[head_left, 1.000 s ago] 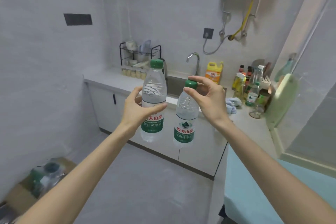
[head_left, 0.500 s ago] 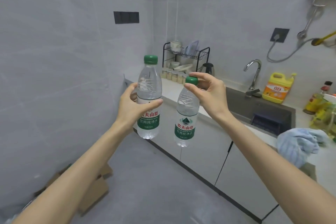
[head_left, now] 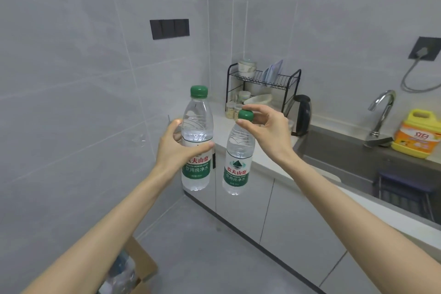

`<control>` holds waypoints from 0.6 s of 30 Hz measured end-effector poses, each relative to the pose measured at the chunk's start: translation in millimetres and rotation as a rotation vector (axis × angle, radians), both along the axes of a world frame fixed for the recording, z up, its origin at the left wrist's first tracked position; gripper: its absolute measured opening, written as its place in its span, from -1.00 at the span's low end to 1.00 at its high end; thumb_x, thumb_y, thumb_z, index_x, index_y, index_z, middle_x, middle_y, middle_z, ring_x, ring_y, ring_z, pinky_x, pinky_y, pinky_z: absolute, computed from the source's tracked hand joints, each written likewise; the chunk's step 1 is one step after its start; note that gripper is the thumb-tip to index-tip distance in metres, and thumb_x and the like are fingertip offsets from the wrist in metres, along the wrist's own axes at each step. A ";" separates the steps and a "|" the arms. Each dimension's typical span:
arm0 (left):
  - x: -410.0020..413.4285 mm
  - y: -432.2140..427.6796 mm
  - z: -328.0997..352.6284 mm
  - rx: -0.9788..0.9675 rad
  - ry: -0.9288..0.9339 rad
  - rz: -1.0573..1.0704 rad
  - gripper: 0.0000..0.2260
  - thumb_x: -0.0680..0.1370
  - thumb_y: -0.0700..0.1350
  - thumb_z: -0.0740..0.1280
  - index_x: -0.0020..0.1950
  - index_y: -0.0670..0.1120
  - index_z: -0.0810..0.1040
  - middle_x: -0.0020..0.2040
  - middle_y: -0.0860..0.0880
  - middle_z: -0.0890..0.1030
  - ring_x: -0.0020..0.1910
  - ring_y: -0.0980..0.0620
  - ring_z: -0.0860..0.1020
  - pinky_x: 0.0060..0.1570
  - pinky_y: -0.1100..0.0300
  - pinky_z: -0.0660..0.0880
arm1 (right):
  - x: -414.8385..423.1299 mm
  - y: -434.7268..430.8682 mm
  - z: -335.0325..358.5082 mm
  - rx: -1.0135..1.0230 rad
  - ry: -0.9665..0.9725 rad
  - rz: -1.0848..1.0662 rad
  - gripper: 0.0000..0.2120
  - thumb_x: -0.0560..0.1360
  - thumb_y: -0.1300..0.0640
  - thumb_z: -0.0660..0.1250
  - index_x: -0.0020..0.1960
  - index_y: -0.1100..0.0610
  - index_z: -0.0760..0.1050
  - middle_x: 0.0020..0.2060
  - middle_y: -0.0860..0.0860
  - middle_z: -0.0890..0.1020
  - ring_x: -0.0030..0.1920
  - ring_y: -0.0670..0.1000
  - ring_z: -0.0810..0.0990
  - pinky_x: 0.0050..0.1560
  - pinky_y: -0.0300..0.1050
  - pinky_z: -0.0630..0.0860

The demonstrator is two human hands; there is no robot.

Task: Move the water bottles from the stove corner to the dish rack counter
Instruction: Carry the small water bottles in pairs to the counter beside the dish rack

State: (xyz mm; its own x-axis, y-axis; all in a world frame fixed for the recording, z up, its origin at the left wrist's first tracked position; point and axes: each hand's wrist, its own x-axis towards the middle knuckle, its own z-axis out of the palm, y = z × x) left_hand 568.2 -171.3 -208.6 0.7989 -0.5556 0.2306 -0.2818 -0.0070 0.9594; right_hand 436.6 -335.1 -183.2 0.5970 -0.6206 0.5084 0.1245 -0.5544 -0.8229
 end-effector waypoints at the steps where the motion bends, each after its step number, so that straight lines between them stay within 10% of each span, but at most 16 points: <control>1: 17.3 -12.6 -3.6 0.004 0.007 0.003 -0.37 0.19 -0.11 0.63 0.19 0.04 0.45 0.06 0.01 0.66 0.04 0.08 0.62 0.04 0.07 0.59 | 17.7 -11.5 -2.9 -0.002 0.007 -0.004 -0.67 0.38 0.20 0.51 0.13 0.12 0.58 -0.11 -0.02 0.68 -0.10 -0.17 0.66 -0.05 -0.33 0.58; 18: 226.4 -233.6 -59.9 0.103 0.088 0.056 -0.28 0.19 -0.20 0.63 0.24 0.01 0.36 0.03 -0.10 0.64 0.01 -0.04 0.63 0.06 0.00 0.58 | 241.2 -239.1 -56.5 -0.075 0.197 0.026 -0.73 0.32 0.12 0.55 0.00 -0.03 0.64 -0.10 -0.15 0.70 -0.06 -0.23 0.65 0.06 -0.11 0.59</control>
